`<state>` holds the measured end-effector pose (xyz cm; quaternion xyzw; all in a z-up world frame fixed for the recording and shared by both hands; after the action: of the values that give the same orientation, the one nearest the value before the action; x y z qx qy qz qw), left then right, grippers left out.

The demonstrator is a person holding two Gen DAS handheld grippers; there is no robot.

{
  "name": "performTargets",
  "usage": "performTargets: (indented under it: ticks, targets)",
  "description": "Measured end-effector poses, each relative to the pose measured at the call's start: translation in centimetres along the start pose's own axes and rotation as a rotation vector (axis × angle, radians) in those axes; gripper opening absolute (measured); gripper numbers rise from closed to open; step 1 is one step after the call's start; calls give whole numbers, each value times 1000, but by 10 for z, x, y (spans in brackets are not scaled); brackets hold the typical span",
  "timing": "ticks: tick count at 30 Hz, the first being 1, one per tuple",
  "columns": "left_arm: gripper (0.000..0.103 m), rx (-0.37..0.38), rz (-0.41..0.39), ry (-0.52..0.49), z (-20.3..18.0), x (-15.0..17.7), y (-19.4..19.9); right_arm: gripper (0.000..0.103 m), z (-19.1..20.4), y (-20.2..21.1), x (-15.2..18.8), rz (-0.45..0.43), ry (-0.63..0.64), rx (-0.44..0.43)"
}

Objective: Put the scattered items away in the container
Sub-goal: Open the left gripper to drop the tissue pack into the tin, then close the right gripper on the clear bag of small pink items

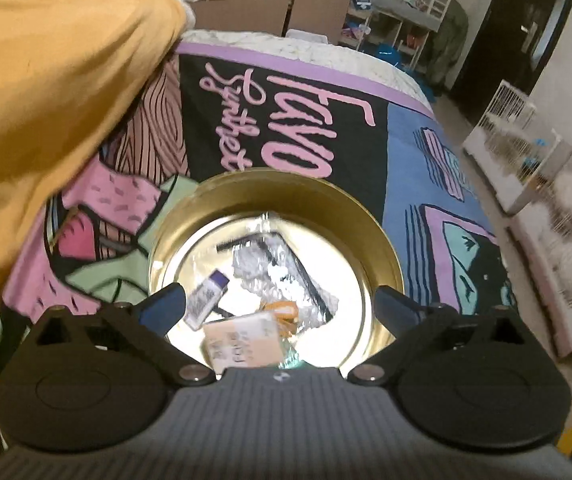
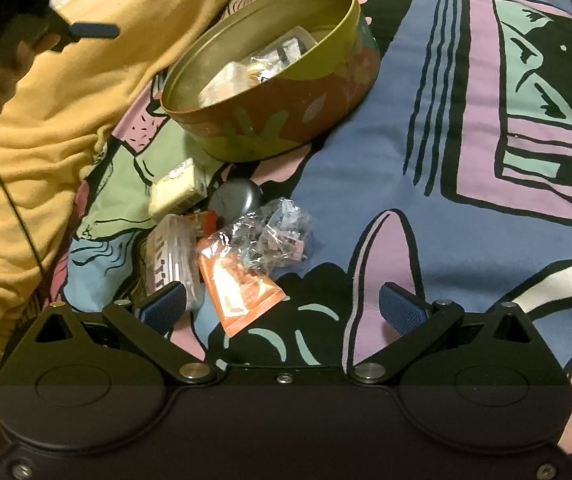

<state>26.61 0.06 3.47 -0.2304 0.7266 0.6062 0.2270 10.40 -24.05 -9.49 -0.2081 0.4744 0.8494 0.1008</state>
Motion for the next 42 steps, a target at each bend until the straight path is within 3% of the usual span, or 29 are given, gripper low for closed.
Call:
performTargets:
  ticks: [4, 10, 15, 23, 27, 30, 31, 32, 35, 38, 42]
  targets:
    - [103, -1, -6, -17, 23, 27, 7, 103, -3, -4, -1, 11, -15, 32]
    - [103, -75, -8, -100, 58, 87, 17, 103, 3, -6, -6, -19, 26, 67]
    - [103, -86, 7, -88, 79, 130, 27, 102, 14, -11, -10, -49, 84, 93]
    - [103, -66, 21, -66, 88, 181, 38, 95, 34, -34, -19, -25, 140, 100]
    - [103, -57, 38, -62, 84, 198, 41, 94, 41, -53, -26, 2, 149, 137]
    - [103, -49, 41, -48, 81, 205, 43, 94, 39, -66, -31, 25, 140, 213]
    - [103, -49, 40, -45, 80, 206, 44, 89, 37, -71, -31, 39, 131, 225]
    - [103, -49, 36, -39, 79, 208, 45, 71, 34, -76, -30, 62, 116, 228]
    - [103, -40, 26, -32, 77, 213, 48, 47, 29, -82, -28, 87, 87, 236]
    - [103, -35, 25, -37, 75, 218, 46, 34, 31, -77, -30, 81, 91, 226]
    - [103, -30, 32, -57, 75, 226, 41, 28, 39, -61, -36, 45, 118, 225]
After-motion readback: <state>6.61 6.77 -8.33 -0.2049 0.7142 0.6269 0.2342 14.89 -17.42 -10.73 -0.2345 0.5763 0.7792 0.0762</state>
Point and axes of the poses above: each gripper's, at about its wrist camera, not at the fingertips, and y roughly against the way its jaws point, z to its left, x to its underside, the point moved 9 cm from there along -y, roughly the way its jaws point, and after that the axes turned 3 degrees about -x, right-handed, at the moved point
